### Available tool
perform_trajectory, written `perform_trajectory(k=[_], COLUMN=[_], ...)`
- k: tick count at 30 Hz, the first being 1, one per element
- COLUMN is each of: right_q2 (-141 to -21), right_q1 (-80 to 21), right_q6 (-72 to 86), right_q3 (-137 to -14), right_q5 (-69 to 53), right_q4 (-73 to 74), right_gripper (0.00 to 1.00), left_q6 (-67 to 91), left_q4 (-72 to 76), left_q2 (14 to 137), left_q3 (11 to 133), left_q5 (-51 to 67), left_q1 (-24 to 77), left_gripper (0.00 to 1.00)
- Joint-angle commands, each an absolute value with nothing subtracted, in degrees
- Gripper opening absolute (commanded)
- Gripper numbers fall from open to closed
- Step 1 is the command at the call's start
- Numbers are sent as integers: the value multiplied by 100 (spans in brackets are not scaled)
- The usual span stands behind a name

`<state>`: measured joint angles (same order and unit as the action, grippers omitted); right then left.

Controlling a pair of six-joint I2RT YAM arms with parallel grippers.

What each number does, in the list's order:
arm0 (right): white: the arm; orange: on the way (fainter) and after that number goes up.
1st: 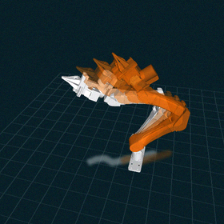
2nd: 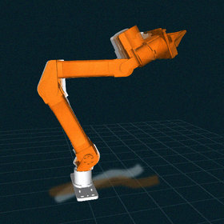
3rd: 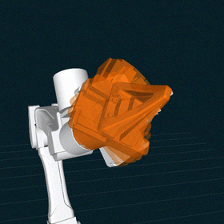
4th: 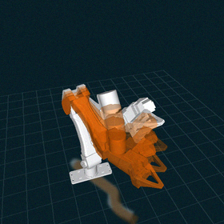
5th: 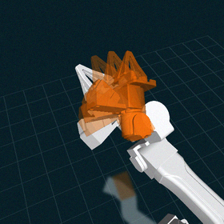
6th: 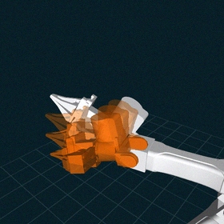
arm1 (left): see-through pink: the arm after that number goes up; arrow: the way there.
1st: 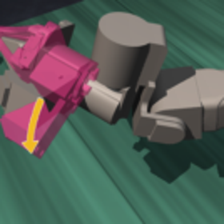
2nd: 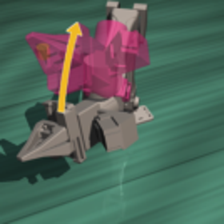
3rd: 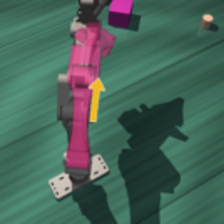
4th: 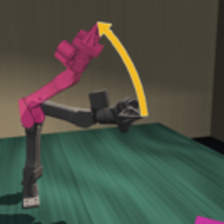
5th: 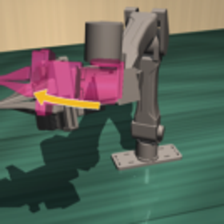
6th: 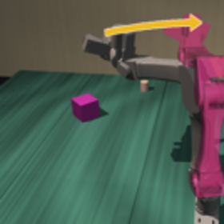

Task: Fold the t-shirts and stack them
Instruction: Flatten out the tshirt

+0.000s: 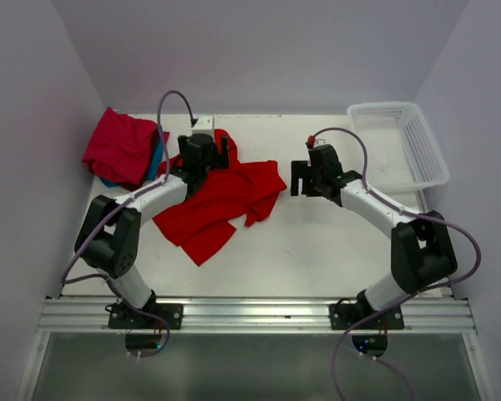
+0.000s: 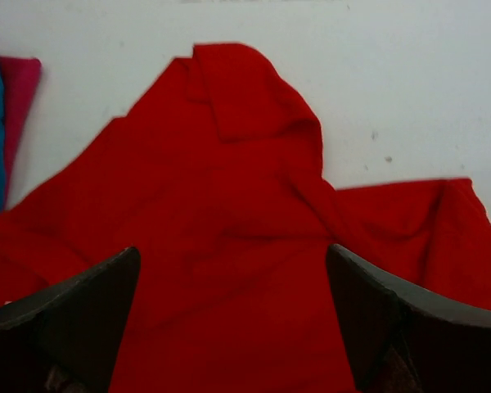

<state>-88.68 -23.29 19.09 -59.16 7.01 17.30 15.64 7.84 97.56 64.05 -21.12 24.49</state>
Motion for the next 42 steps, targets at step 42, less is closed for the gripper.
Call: perform_trajectory(k=[42], right_q2=[-11795], right_q1=[-4183], right_q6=[2057], right_q3=[-9466], right_q5=[843], right_q4=[3234], right_gripper=[48], left_q6=[2303], left_q4=[-448], left_q2=[6319], left_q3=[4131], left_q5=[-3023], left_q1=[3067], left_gripper=[99])
